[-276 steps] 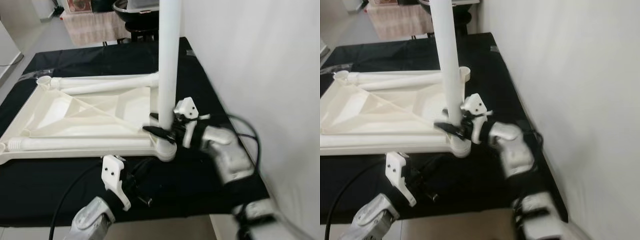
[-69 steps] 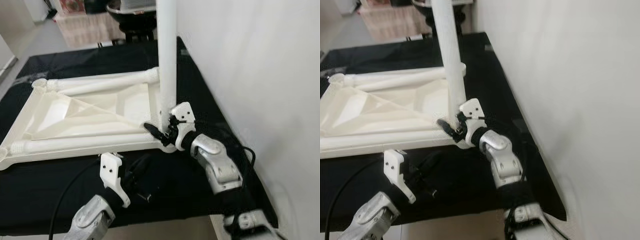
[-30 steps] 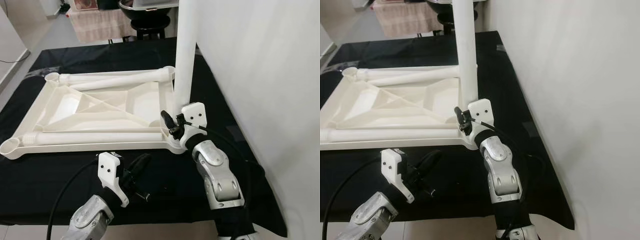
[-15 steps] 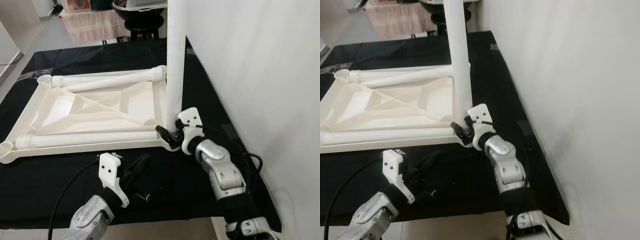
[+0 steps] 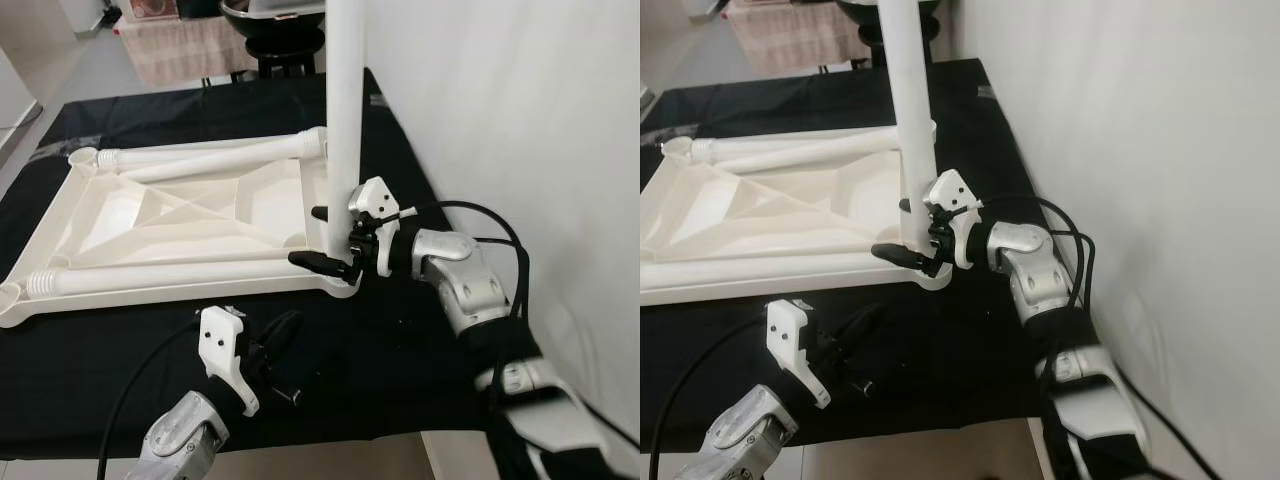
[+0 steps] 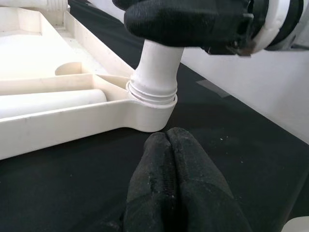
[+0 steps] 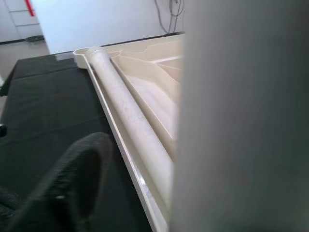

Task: Building children table

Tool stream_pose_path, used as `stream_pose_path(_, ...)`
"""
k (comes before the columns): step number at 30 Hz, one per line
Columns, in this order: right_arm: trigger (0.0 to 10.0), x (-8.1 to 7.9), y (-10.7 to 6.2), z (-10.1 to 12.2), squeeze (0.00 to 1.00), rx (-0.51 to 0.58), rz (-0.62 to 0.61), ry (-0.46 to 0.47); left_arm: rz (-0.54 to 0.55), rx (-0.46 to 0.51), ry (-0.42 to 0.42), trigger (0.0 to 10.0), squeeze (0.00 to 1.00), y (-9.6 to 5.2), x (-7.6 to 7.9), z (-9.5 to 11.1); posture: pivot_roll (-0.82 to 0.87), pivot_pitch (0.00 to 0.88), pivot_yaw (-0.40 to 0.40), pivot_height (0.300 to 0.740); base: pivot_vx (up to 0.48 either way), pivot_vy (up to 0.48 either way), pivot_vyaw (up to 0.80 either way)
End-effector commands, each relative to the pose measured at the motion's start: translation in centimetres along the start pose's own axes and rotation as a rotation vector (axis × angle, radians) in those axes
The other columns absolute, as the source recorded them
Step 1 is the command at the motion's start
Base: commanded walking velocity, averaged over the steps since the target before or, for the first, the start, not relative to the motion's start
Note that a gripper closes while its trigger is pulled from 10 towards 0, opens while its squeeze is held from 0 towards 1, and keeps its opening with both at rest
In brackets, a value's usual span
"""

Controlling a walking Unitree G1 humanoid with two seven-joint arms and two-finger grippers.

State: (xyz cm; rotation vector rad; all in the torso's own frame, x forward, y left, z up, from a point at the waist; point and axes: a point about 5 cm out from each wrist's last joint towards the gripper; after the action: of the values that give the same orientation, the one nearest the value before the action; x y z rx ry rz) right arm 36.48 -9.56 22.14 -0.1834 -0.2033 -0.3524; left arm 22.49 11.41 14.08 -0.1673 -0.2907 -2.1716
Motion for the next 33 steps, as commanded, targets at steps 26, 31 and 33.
stream_pose_path(26, 0.0, -4.0, -0.7, -7.2, 0.00, -0.214, -0.716, 0.180, 0.005, -0.009, 0.008, 10.0, 0.00, -0.7, -0.3, 0.4, 0.00, 0.214, 0.051, 0.740, 0.000, 0.000, 0.00)
stream_pose_path(31, 0.0, -5.5, 0.7, -6.6, 0.00, -0.214, -0.794, 0.149, -0.002, -0.018, 0.012, 10.0, 0.00, -0.5, -0.6, 0.2, 0.00, 0.185, 0.054, 0.740, 0.000, 0.000, 0.00)
stream_pose_path(33, 0.0, -4.3, 1.7, -6.0, 0.00, -0.203, -0.781, 0.137, -0.006, -0.022, 0.013, 10.0, 0.00, -0.3, -0.6, 0.1, 0.00, 0.178, 0.051, 0.740, 0.000, 0.000, 0.00)
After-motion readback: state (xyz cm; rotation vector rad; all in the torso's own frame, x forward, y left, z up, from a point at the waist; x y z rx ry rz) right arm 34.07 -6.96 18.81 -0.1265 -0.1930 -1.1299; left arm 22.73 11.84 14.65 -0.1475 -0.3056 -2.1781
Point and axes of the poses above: a point about 5 cm out from each wrist's last joint towards the gripper, its own y axis pointing out of the wrist towards the gripper, its own z axis along the axis of the wrist's last joint, x = y × z, and after that the axes turned 2 degrees about -y, right-handed
